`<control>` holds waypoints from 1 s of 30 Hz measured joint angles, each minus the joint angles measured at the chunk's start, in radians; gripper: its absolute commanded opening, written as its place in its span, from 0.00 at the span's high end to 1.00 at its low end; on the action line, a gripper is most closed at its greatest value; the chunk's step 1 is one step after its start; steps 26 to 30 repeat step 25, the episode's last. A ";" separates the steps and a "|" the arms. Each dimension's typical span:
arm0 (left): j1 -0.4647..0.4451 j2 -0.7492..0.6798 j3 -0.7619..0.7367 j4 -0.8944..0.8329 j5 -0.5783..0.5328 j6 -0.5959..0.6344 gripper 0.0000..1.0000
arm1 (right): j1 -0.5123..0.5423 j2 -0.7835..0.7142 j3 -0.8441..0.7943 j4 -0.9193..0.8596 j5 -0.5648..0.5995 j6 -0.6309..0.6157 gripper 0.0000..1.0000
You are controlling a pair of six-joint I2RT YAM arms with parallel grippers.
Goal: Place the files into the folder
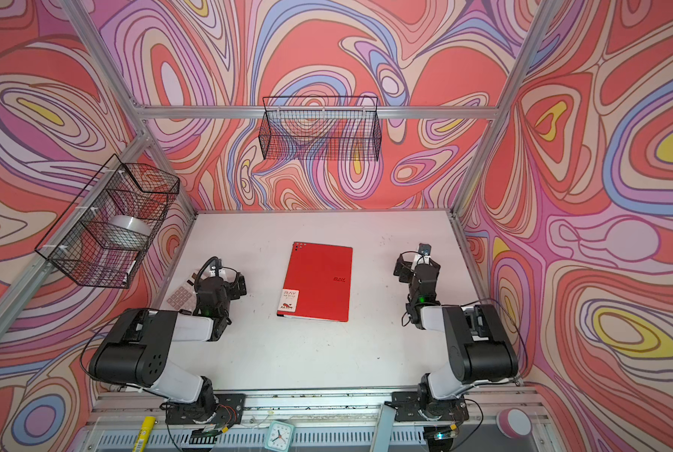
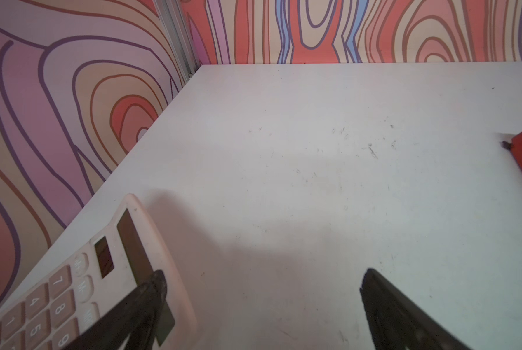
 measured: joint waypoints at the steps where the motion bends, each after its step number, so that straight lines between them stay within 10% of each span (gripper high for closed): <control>1: 0.000 0.000 0.006 0.002 0.004 0.000 0.00 | -0.003 0.034 -0.006 0.020 -0.006 -0.002 0.02; 30: 0.002 0.001 0.008 -0.004 0.019 0.000 0.00 | -0.030 0.135 0.047 0.056 -0.071 -0.010 0.02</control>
